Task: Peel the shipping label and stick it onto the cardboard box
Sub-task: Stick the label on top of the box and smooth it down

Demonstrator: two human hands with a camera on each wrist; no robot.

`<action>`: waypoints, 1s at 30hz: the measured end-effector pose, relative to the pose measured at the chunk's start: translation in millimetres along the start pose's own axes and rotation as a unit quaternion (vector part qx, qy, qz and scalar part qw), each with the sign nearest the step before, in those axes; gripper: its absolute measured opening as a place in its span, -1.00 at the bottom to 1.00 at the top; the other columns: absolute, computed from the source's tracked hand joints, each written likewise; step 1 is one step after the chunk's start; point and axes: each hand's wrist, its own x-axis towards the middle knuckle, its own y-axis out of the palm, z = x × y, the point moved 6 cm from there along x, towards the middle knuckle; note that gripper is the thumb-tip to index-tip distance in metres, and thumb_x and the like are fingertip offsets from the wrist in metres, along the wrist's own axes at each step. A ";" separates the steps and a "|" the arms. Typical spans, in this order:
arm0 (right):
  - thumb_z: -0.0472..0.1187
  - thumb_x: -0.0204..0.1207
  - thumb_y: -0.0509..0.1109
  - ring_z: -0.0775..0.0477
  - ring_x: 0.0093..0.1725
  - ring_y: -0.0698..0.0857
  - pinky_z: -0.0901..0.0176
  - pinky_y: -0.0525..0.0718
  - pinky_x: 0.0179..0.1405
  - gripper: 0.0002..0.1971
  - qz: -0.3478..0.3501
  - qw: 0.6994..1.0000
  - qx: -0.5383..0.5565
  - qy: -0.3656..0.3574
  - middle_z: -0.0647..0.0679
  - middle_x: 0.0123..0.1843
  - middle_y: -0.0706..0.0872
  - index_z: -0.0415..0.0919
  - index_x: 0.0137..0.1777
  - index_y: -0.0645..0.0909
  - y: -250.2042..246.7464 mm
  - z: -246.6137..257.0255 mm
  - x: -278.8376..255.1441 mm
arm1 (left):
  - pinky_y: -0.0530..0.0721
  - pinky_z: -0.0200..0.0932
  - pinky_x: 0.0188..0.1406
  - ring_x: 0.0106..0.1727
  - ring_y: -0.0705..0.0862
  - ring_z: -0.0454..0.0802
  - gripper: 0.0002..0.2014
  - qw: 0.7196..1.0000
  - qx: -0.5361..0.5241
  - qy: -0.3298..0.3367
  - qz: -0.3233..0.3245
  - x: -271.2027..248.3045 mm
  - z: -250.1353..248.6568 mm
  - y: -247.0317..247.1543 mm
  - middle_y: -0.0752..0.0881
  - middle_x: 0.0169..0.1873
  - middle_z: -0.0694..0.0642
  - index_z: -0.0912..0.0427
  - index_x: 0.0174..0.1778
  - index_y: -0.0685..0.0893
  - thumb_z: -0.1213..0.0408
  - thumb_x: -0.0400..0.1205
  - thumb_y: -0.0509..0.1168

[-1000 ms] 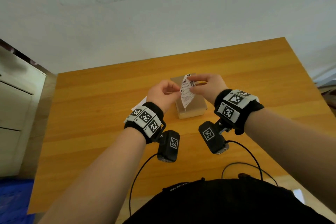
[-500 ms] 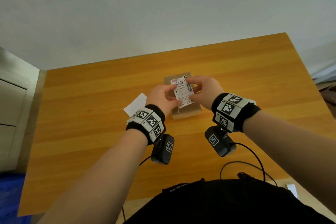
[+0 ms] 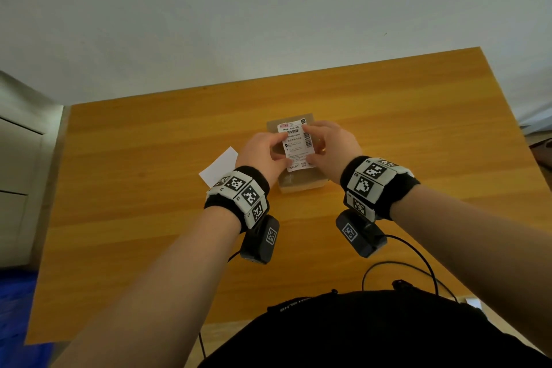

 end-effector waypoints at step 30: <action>-0.38 0.52 0.35 -0.11 0.45 0.49 0.15 0.55 0.38 -0.36 -0.002 0.999 -0.046 -0.017 -0.07 0.61 0.30 -0.17 0.59 0.25 7.6 5.0 -3.3 | 0.70 -0.11 0.17 0.04 0.74 -0.03 -0.45 0.993 0.112 0.038 -0.018 -1.7 -4.2 7.6 0.49 0.38 0.09 0.07 0.50 0.43 0.32 0.56 0.35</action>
